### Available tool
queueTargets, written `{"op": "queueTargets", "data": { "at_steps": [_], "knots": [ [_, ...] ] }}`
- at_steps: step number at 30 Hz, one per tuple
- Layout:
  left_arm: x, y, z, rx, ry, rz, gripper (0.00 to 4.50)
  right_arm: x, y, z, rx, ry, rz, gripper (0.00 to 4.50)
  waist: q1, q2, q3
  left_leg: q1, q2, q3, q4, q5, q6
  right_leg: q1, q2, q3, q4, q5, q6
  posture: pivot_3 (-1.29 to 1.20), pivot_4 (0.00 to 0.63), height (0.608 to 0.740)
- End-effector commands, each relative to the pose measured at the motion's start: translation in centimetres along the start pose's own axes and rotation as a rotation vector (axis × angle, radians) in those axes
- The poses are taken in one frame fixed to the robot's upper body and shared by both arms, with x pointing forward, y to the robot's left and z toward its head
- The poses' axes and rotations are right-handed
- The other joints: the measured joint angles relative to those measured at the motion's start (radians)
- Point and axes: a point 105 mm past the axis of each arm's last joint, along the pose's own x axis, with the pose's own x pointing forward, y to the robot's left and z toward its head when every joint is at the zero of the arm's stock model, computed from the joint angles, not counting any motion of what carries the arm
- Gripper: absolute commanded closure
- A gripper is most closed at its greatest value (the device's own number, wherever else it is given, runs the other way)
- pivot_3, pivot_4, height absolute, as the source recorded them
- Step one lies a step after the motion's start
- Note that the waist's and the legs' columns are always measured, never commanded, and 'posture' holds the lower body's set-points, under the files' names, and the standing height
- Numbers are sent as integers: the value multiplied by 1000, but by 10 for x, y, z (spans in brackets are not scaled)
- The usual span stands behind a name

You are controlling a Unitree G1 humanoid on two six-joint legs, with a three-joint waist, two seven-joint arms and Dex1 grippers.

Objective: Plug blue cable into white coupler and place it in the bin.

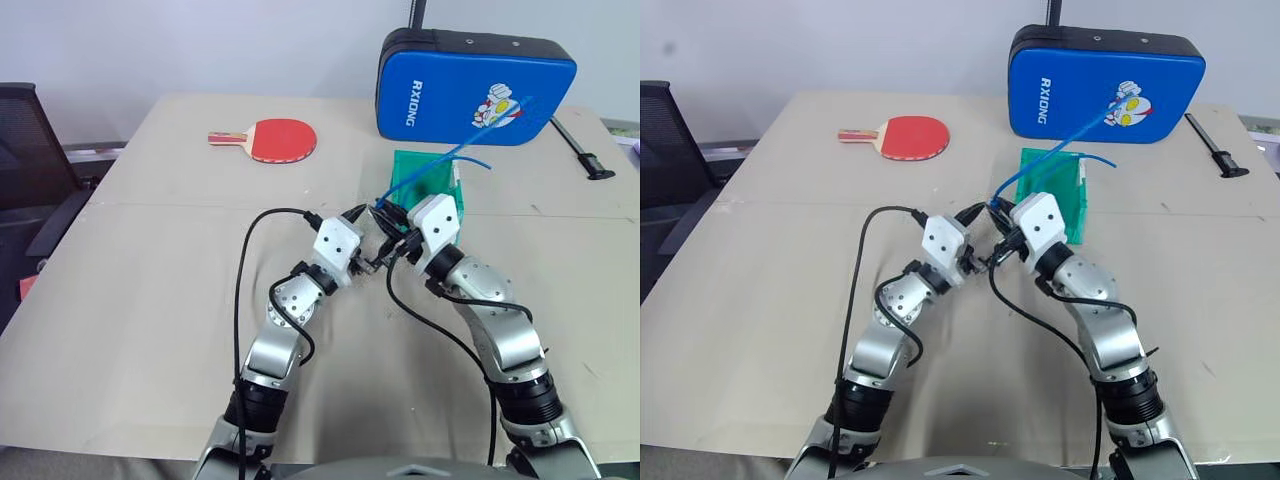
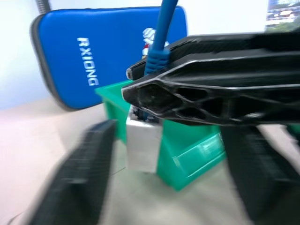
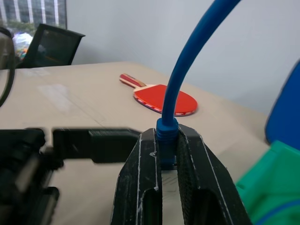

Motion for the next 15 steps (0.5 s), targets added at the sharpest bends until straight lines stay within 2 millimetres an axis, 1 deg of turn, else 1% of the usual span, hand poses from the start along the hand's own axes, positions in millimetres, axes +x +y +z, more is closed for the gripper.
{"op": "queueTargets", "data": {
  "at_steps": [1,5,8,10,12,15],
  "knots": [
    [-2,2,18,-26,-27,-24,728,1,-21,26,-6,-95,-39,4500,-2,0,0,0,0,0,0,0,0,0,0,0,0,0,0,0,150,681],
    [-8,4,34,-153,24,-105,728,1,-50,32,25,-94,-66,4500,-1,0,0,0,0,0,0,-1,1,0,0,0,2,0,0,0,150,681],
    [-15,10,49,-217,89,-161,728,1,-69,32,54,-60,-34,4500,-1,0,0,1,0,-1,0,-1,1,0,0,0,3,0,0,0,150,681],
    [-22,11,56,-207,132,-206,728,3,-83,27,64,-18,-30,4500,-3,0,1,1,0,-1,0,-1,1,0,0,0,3,0,0,0,150,681],
    [-27,13,63,-204,172,-239,728,5,-97,17,95,42,-35,4500,-4,1,1,1,0,0,0,1,-1,0,0,1,2,0,0,0,150,681],
    [-29,23,68,-184,233,-212,728,11,-122,5,169,105,-88,4500,-6,1,1,1,0,1,0,1,-2,0,0,1,2,0,0,0,150,681]
  ]
}}
